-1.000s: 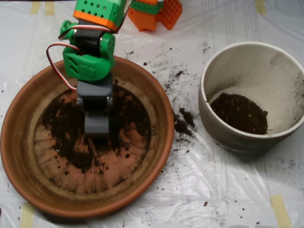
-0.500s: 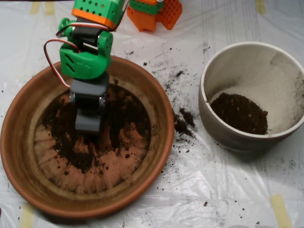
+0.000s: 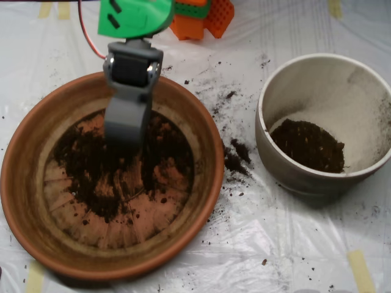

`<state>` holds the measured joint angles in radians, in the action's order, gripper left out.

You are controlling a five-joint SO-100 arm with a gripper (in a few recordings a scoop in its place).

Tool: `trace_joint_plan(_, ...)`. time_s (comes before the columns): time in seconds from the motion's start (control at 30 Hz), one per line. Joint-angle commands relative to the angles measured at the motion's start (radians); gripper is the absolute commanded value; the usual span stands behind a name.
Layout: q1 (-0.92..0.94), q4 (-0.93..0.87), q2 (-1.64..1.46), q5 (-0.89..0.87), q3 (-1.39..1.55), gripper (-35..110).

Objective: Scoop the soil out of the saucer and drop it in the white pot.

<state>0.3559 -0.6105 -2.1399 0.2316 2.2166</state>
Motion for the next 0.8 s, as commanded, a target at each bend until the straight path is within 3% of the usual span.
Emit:
trace_joint_plan(0.0,-0.058,-0.084,-0.209,0.003,-0.044,-1)
trace_joint_plan(0.3,-0.276,-0.333,-0.244,-0.025,-0.291,-1)
trace_joint_plan(0.77,-0.64,-0.578,0.092,-0.005,-0.686,-1)
